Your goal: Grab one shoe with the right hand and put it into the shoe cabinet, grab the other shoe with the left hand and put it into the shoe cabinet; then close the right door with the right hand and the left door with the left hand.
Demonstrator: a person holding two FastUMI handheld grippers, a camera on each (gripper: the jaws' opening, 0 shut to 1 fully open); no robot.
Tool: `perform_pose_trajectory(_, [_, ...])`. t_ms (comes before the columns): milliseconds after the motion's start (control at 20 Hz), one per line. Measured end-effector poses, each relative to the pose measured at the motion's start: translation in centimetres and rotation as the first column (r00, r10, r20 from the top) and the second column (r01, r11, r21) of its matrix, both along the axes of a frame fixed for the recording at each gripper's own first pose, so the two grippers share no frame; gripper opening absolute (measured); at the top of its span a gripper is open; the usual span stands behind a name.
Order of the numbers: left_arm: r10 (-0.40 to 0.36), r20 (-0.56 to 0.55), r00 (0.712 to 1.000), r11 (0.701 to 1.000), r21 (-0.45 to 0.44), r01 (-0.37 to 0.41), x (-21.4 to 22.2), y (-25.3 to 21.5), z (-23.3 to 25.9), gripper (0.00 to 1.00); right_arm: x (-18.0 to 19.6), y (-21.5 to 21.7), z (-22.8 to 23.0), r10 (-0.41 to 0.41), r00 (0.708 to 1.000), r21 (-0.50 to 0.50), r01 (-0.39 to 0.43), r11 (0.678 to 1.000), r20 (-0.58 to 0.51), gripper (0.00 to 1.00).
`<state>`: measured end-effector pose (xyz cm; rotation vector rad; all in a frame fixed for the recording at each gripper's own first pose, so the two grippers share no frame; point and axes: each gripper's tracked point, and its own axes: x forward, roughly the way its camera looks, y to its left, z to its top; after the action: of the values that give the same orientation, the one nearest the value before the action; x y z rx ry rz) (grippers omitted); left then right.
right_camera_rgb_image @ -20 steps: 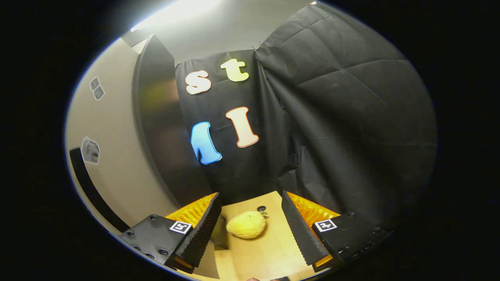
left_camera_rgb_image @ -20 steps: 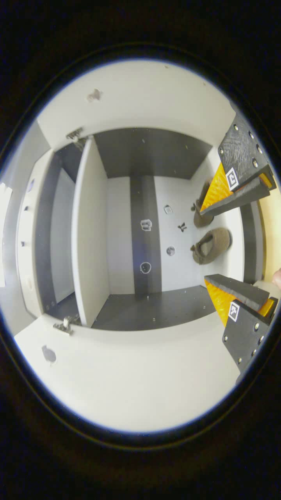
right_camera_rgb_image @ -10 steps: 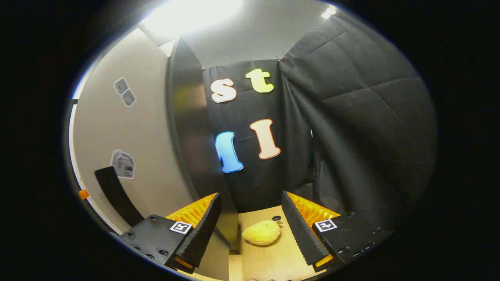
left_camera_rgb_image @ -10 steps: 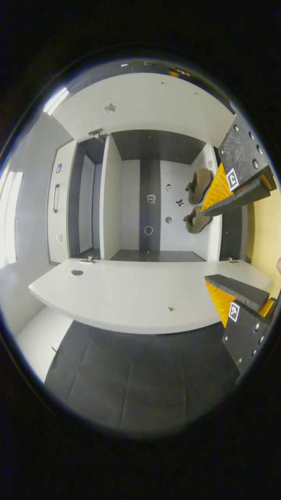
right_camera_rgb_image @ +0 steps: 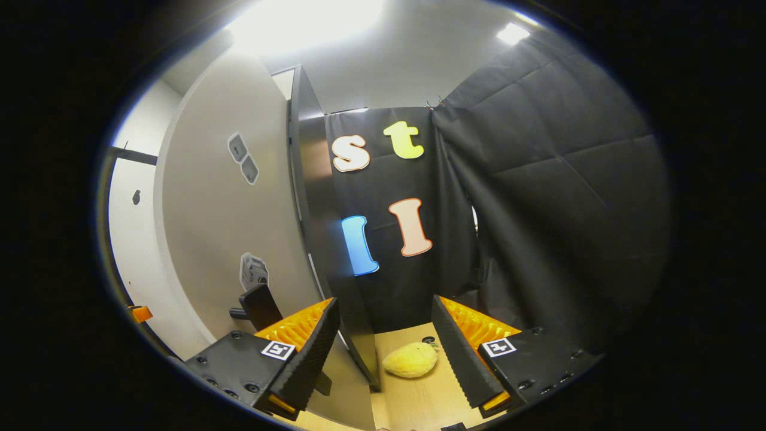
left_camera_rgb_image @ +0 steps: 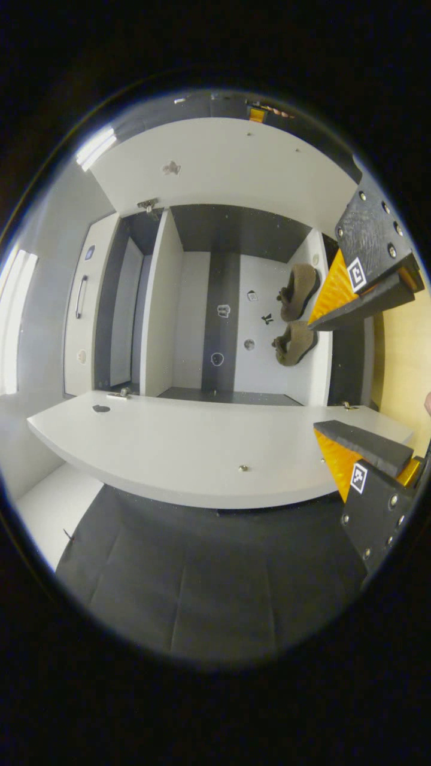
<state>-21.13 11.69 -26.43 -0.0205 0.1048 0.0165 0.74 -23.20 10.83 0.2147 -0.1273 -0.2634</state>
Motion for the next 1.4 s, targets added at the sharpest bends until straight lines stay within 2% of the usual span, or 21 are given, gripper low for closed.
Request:
perform_pose_trajectory(150, [-0.063, -0.003, 0.998, 0.998, -0.014, 0.063, 0.2, -0.4, 0.4, 0.94, -0.9, 0.6, 0.5, -0.053, 0.999, -0.043, 0.053, 0.998, 0.004, 0.97])
perform_pose_trajectory(200, [-0.092, 0.006, 0.996, 0.995, -0.03, 0.092, 0.2, -0.7, 0.6, 0.94, -1.0, 0.8, 0.6, -0.073, 0.997, -0.055, 0.073, 0.996, 0.003, 1.0])
perform_pose_trajectory(300, [-0.123, 0.022, 0.992, 0.992, -0.038, 0.124, 0.3, -0.6, 1.4, 0.94, -0.9, 2.2, 0.5, -0.079, 0.997, -0.054, 0.079, 0.995, 0.0, 0.97])
perform_pose_trajectory(350, [-0.13, 0.029, 0.991, 0.991, -0.033, 0.131, 0.3, -0.3, 1.6, 0.94, -0.7, 3.0, 0.3, -0.069, 0.998, -0.039, 0.069, 0.997, -0.001, 0.97])
perform_pose_trajectory(400, [-0.138, 0.032, 0.99, 0.99, -0.028, 0.139, 0.2, 0.1, 1.8, 0.94, -0.4, 4.0, 0.1, -0.056, 0.998, -0.016, 0.056, 0.998, -0.002, 0.91])
perform_pose_trajectory(450, [-0.146, 0.033, 0.989, 0.989, -0.025, 0.147, 0.1, 0.5, 1.8, 0.94, -0.1, 5.0, 0.0, -0.038, 0.999, 0.006, 0.038, 0.999, -0.002, 0.91])
perform_pose_trajectory(500, [-0.154, 0.032, 0.988, 0.988, -0.023, 0.155, -0.1, 0.8, 1.8, 0.94, 0.3, 6.1, -0.1, -0.016, 1.0, 0.017, 0.017, 1.0, -0.003, 0.97])
perform_pose_trajectory(600, [-0.165, 0.031, 0.986, 0.986, -0.028, 0.165, -0.5, 1.5, 1.5, 0.94, 1.1, 8.3, 0.1, 0.016, 1.0, 0.002, -0.016, 1.0, -0.008, 0.97])
perform_pose_trajectory(650, [-0.171, 0.03, 0.985, 0.984, -0.041, 0.172, -0.5, 1.8, 1.3, 0.94, 1.3, 9.3, 0.3, 0.027, 1.0, -0.02, -0.027, 0.999, -0.01, 0.91])
perform_pose_trajectory(700, [-0.176, 0.031, 0.984, 0.983, -0.057, 0.177, -0.7, 2.0, 1.1, 0.94, 1.7, 10.0, 0.6, 0.032, 0.999, -0.042, -0.033, 0.999, -0.012, 0.91])
perform_pose_trajectory(750, [-0.176, 0.034, 0.984, 0.981, -0.072, 0.178, -0.9, 2.3, 1.0, 0.94, 2.0, 10.6, 0.6, 0.034, 0.999, -0.06, -0.035, 0.998, -0.017, 0.97])
perform_pose_trajectory(800, [-0.175, 0.036, 0.984, 0.981, -0.083, 0.177, -1.2, 2.7, 0.9, 0.87, 2.4, 11.3, 0.7, 0.044, 0.999, -0.067, -0.045, 0.997, -0.017, 0.97])
perform_pose_trajectory(900, [-0.158, 0.047, 0.986, 0.982, -0.094, 0.162, -1.7, 4.1, 0.9, 0.86, 3.3, 12.7, 0.8, 0.075, 0.997, -0.034, -0.075, 0.997, -0.005, 0.97])
perform_pose_trajectory(1000, [-0.168, 0.066, 0.984, 0.979, -0.105, 0.174, -2.5, 4.9, 1.3, 0.87, 3.9, 13.8, 1.5, 0.103, 0.994, 0.001, -0.103, 0.995, 0.028, 0.97])
perform_pose_trajectory(1050, [-0.175, 0.071, 0.982, 0.977, -0.11, 0.182, -2.8, 5.3, 1.5, 0.9, 4.1, 14.5, 1.4, 0.115, 0.993, 0.008, -0.116, 0.993, 0.032, 0.97])
perform_pose_trajectory(1100, [-0.163, 0.076, 0.984, 0.979, -0.108, 0.171, -3.0, 6.2, 1.6, 0.86, 4.5, 15.0, 1.2, 0.12, 0.992, 0.006, -0.12, 0.993, 0.023, 0.98])
perform_pose_trajectory(1350, [-0.108, 0.069, 0.992, 0.99, -0.087, 0.114, -4.0, 9.9, 1.4, 0.86, 5.1, 16.1, -0.4, 0.114, 0.993, -0.008, -0.114, 0.993, -0.016, 0.98])
perform_pose_trajectory(1400, [-0.091, 0.066, 0.994, 0.993, -0.075, 0.096, -4.0, 10.7, 1.3, 0.93, 5.2, 16.1, -0.8, 0.113, 0.993, 0.003, -0.113, 0.994, -0.023, 0.98])
